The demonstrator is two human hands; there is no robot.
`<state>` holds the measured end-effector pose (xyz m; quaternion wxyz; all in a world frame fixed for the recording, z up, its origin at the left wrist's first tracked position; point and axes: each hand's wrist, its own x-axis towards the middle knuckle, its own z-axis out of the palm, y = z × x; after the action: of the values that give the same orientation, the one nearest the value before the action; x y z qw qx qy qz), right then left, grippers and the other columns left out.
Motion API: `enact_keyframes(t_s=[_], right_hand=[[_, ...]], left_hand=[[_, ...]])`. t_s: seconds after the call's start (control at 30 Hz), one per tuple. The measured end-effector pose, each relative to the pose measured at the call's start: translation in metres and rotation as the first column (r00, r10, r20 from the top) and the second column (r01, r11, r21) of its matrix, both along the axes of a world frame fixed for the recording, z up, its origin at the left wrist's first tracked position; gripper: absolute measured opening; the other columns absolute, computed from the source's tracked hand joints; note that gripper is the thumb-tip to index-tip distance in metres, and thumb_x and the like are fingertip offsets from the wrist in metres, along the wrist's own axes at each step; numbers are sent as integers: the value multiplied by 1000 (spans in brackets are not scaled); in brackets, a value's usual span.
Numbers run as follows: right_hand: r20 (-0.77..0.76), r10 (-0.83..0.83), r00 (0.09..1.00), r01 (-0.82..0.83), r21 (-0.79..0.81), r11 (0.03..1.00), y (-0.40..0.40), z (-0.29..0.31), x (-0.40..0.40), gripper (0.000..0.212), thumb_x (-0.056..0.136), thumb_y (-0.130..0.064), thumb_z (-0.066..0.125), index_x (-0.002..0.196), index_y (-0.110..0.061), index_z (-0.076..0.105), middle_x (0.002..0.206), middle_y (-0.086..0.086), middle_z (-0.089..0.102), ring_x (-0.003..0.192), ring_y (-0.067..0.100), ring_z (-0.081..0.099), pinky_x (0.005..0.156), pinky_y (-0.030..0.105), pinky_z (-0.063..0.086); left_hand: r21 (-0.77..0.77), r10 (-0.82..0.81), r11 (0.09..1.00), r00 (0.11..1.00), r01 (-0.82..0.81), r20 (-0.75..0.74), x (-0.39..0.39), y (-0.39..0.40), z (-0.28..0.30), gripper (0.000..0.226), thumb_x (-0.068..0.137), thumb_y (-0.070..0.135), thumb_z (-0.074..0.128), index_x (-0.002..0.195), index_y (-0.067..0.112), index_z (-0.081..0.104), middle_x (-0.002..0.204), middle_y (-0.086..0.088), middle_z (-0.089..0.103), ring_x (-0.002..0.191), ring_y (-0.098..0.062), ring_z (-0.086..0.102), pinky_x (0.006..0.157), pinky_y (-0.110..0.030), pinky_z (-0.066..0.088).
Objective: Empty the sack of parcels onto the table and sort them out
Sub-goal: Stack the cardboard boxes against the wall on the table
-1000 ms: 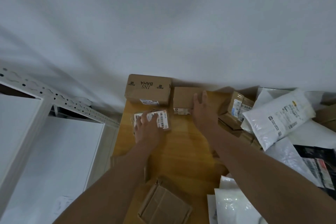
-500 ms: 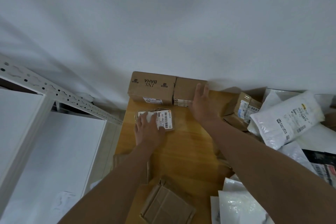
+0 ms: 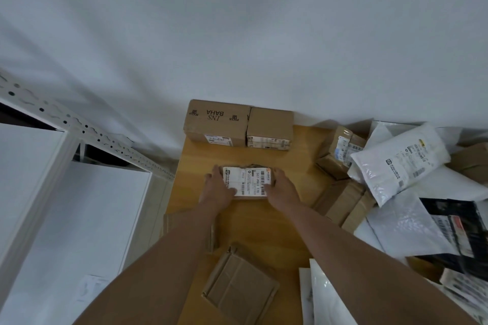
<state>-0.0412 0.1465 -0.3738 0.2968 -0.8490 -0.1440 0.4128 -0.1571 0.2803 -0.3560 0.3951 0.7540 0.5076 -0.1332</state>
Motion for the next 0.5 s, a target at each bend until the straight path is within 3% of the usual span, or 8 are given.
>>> enact_keyframes(t_s=[0.1, 0.17, 0.23, 0.3, 0.37, 0.43, 0.5], right_hand=[[57, 6, 998, -3, -58, 998, -20, 2, 8, 57, 99, -18, 50, 149, -19, 24, 131, 8, 55, 100, 18, 56, 80, 31, 52], [151, 89, 984, -72, -116, 991, -31, 4, 9, 66, 97, -26, 53, 153, -21, 18, 145, 12, 38, 117, 25, 51, 91, 36, 50], [243, 285, 927, -243, -190, 951, -36, 7, 7, 89, 89, -40, 62, 155, -24, 5, 161, 8, 5, 143, 34, 22, 108, 45, 38], [287, 501, 816, -429, -281, 859, -35, 8, 6, 108, 81, -45, 68, 155, -28, -8, 163, 1, -14, 149, 35, -2, 116, 51, 26], [267, 610, 746, -515, -348, 783, -31, 7, 6, 114, 80, -40, 71, 154, -28, -14, 163, 0, -13, 149, 36, 3, 115, 53, 29], [270, 637, 722, -531, -374, 760, -26, 7, 4, 110, 82, -34, 72, 155, -25, -10, 162, 2, -1, 140, 34, 26, 105, 48, 43], [301, 623, 722, -527, -345, 777, -18, 10, 2, 107, 82, -33, 72, 155, -22, -6, 160, 2, 8, 129, 29, 38, 96, 42, 50]], left_hand=[[-26, -55, 998, 998, 56, 24, 5, -12, -3, 55, 92, 17, 57, 142, 18, 32, 130, -10, 52, 117, -26, 52, 89, -38, 50], [-21, 14, 1000, 999, -13, 47, 5, -18, 3, 52, 98, 22, 51, 145, 17, 31, 132, -10, 56, 118, -26, 54, 85, -37, 50], [32, 104, 994, 990, -107, 101, -2, -19, 9, 52, 97, 29, 55, 143, 17, 35, 133, -8, 56, 120, -26, 54, 89, -38, 48], [84, 151, 983, 977, -164, 148, -14, -16, 14, 52, 92, 19, 61, 139, 17, 39, 130, -6, 56, 118, -25, 55, 91, -39, 50], [125, 200, 967, 966, -221, 162, -29, -10, 16, 52, 88, -1, 56, 134, 17, 40, 121, -6, 59, 106, -22, 57, 81, -35, 52], [157, 243, 950, 953, -271, 179, -46, -2, 15, 50, 87, -7, 51, 129, 17, 42, 110, -4, 61, 94, -18, 58, 66, -26, 47], [123, 315, 929, 920, -349, 232, -60, 6, 15, 41, 89, -4, 47, 123, 18, 45, 108, -5, 63, 93, -21, 59, 67, -32, 50]])
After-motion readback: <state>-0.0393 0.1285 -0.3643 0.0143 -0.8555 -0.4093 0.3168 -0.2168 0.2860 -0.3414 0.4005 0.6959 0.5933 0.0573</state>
